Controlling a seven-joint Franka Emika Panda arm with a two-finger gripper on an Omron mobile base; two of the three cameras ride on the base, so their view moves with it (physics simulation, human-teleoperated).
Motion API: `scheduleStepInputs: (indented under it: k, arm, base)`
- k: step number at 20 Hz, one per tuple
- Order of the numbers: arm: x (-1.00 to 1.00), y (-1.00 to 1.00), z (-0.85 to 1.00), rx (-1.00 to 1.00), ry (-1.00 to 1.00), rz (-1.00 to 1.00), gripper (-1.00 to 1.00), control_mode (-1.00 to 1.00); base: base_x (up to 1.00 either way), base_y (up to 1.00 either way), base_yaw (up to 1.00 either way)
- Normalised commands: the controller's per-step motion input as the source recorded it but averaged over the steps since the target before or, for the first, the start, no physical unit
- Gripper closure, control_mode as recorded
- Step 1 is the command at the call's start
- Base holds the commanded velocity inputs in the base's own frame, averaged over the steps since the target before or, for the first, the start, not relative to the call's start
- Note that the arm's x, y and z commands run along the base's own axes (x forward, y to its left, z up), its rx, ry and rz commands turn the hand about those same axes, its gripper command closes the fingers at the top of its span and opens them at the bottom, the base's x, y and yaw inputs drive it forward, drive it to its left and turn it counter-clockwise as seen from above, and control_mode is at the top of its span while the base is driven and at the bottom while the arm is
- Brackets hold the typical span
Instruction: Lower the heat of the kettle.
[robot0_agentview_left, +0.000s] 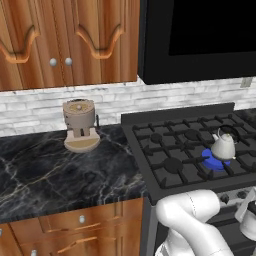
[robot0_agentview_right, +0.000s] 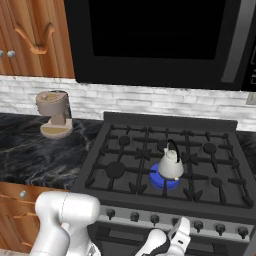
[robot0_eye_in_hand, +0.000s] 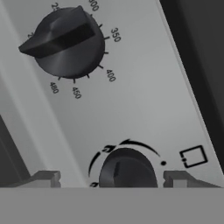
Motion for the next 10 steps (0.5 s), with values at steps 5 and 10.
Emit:
scheduleStepInputs:
  k: [5, 10]
  arm:
    - [-0.01, 0.0, 0.0, 0.01, -0.01, 0.0, 1.0, -1.0]
    - [0.0, -0.1, 0.21, 0.04, -0.01, 0.0, 1.0, -1.0]
  base:
    - [0.0, 0.0, 0.0]
    - [0.0, 0.0, 0.0]
